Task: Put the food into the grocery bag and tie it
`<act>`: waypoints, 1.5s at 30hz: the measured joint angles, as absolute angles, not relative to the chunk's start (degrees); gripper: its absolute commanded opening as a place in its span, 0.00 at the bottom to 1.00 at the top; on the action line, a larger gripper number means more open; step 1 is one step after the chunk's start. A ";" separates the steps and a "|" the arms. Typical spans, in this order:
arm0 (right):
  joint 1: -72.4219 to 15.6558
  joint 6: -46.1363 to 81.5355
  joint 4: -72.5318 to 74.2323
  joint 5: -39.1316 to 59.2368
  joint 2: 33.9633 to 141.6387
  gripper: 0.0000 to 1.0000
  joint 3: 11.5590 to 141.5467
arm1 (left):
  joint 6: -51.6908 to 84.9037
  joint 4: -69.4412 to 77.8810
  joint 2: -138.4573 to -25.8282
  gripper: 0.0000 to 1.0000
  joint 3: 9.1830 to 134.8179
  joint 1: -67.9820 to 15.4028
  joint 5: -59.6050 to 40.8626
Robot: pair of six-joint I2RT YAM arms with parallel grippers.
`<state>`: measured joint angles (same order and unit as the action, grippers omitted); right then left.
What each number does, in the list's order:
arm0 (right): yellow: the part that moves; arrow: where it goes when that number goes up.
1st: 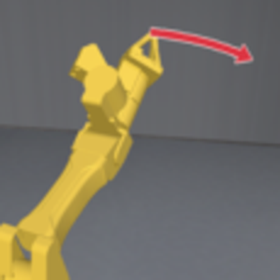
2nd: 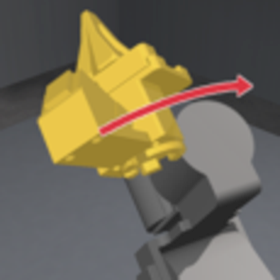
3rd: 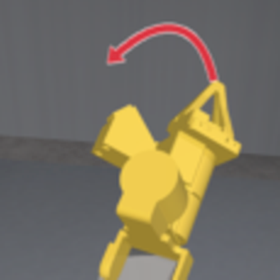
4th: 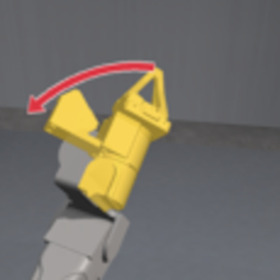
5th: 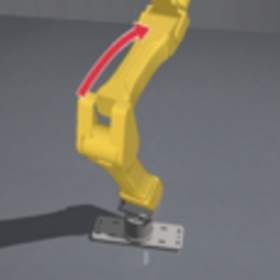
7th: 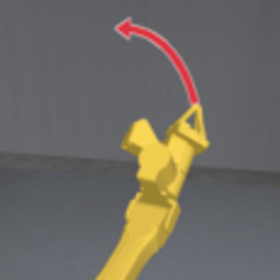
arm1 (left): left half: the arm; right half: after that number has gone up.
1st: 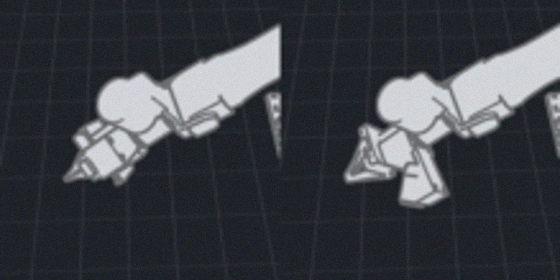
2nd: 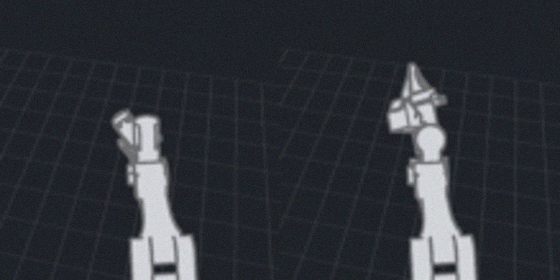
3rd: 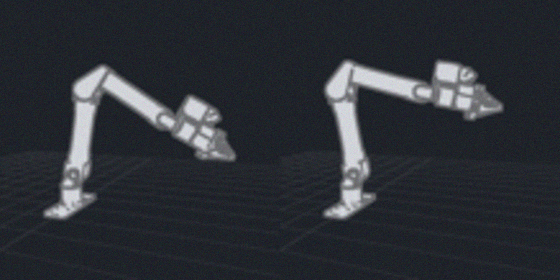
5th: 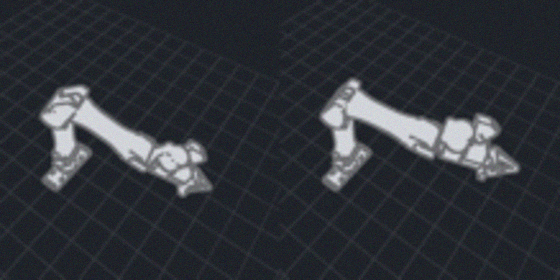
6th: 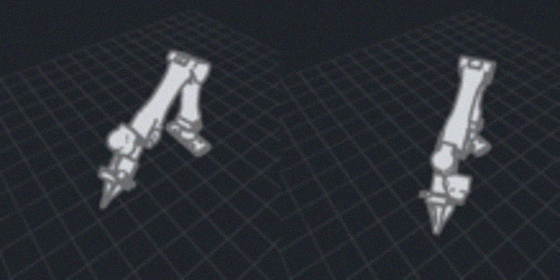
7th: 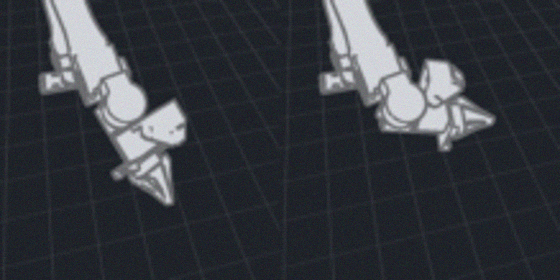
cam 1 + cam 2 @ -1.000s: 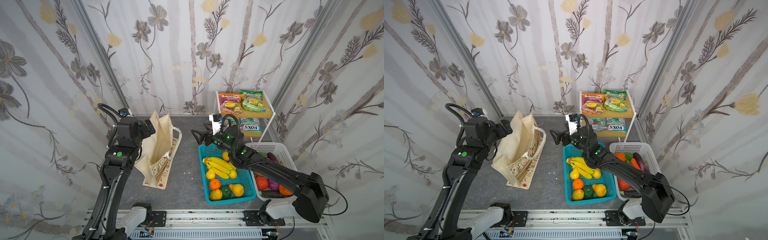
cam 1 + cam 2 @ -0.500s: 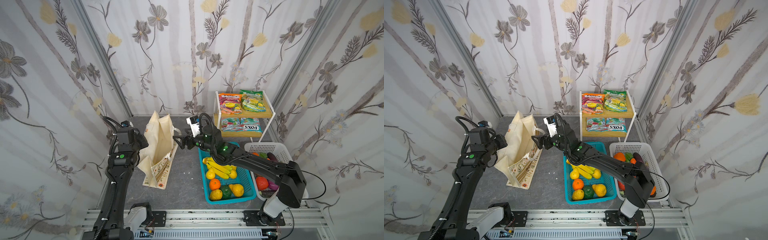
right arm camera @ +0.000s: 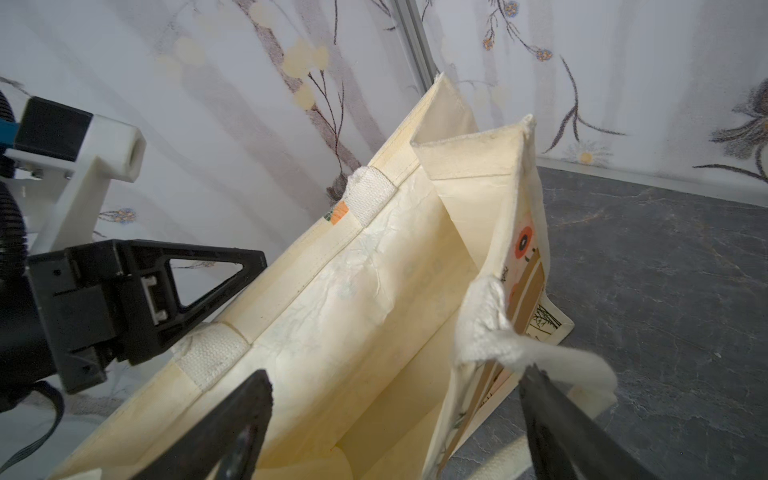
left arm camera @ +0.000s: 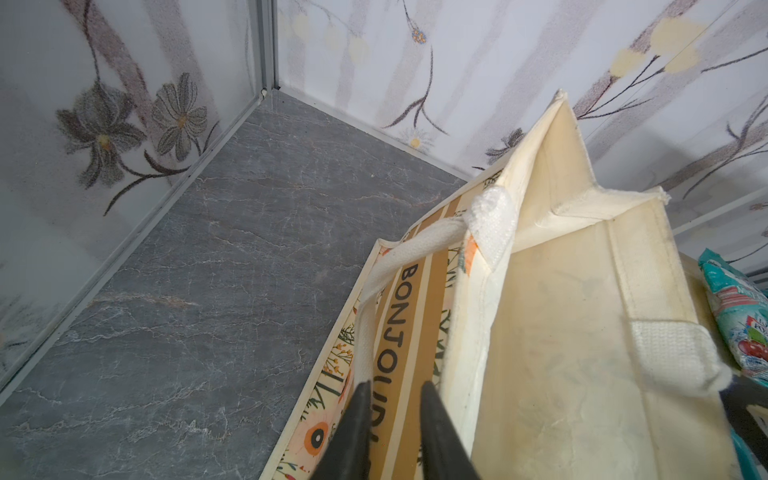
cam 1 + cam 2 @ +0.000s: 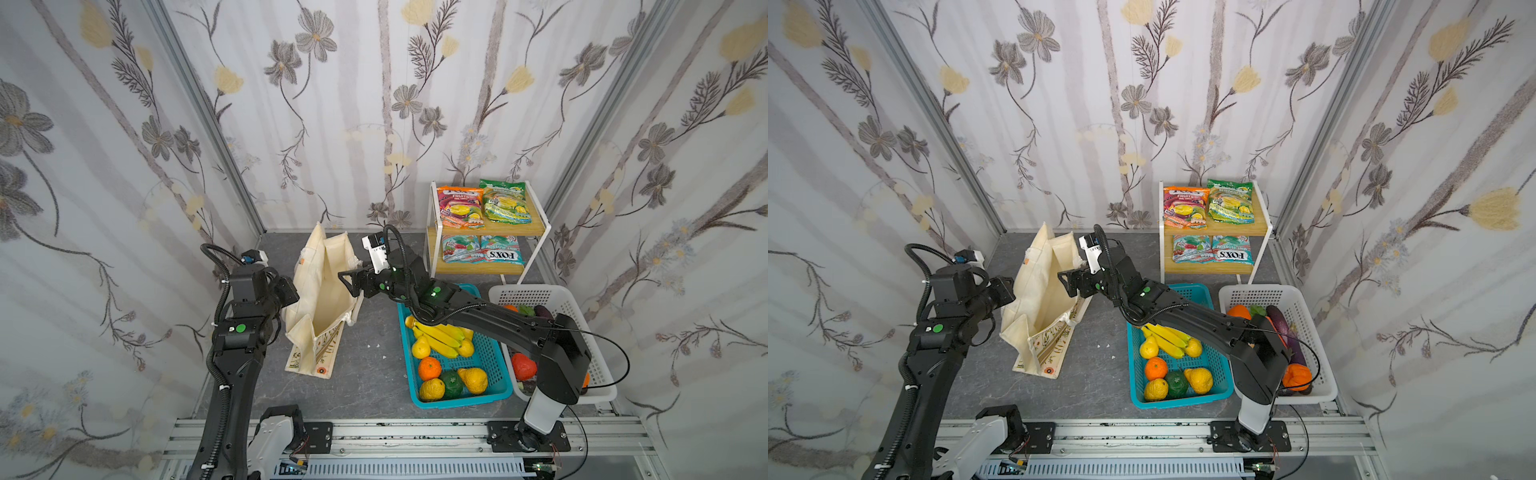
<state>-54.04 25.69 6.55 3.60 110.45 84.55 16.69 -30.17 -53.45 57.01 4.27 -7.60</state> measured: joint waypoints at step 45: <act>-48.07 16.34 -28.91 8.32 110.10 0.00 94.48 | 13.91 -37.87 -59.48 0.00 66.04 2.20 12.64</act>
<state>-48.07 16.34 -28.91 8.32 110.10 94.48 13.91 -37.87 -59.48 66.04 2.20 12.64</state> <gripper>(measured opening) 0.049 0.051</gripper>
